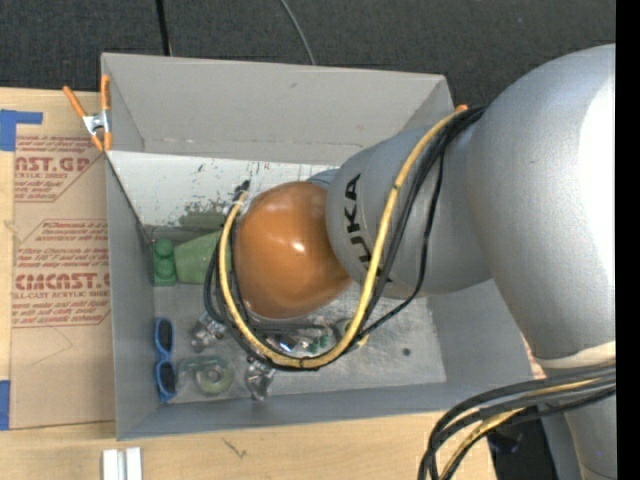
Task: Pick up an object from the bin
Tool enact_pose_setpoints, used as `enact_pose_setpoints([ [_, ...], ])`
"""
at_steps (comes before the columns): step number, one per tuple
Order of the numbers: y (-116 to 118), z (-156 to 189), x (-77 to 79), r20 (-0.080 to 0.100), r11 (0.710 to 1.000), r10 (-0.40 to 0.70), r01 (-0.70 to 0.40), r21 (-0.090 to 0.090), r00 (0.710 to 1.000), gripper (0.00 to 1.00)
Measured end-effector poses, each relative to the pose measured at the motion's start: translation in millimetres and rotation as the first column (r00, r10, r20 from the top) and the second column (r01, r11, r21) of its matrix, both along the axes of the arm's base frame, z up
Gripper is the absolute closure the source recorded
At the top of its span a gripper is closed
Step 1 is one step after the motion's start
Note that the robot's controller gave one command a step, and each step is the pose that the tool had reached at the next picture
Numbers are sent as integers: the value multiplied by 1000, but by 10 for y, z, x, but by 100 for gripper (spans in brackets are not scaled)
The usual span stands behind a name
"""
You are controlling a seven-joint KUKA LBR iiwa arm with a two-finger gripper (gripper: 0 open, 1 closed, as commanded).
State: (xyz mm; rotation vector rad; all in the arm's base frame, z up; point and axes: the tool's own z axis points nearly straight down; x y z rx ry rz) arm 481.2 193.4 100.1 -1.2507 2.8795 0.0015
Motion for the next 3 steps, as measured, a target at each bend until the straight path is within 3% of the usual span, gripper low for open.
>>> enact_pose_setpoints([
  [1,373,35,0,0,989,151,-151,1,989,0],
  [2,502,-275,14,3,820,572,-572,-7,820,0],
  [3,518,-262,29,13,560,828,-828,-8,560,0],
])
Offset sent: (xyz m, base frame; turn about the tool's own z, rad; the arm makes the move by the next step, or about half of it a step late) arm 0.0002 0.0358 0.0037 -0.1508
